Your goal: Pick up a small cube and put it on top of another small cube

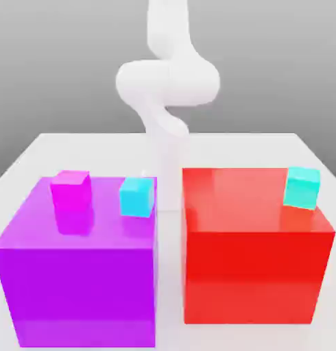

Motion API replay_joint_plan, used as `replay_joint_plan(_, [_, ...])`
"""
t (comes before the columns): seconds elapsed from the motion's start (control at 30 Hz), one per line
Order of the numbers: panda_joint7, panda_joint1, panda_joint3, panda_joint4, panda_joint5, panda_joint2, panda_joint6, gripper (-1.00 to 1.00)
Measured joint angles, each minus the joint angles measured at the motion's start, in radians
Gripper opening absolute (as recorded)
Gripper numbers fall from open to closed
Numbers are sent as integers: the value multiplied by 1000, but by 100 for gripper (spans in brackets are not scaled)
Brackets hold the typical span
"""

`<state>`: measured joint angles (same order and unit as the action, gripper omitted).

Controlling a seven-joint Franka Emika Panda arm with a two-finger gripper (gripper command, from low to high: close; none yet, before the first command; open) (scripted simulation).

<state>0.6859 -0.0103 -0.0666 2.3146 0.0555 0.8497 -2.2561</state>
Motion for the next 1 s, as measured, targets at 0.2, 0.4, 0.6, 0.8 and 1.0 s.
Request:
replay_joint_plan(0.2, [-287,-32,-172,40,129,98,87,0])
replay_joint_plan(0.4, [-568,-60,-357,87,255,146,132,0])
replay_joint_plan(0.6, [-841,-69,-559,138,383,138,133,0])
replay_joint_plan(0.8, [-1093,-35,-780,189,514,68,86,0])
replay_joint_plan(1.0, [-1317,75,-1028,235,638,-63,-11,0])
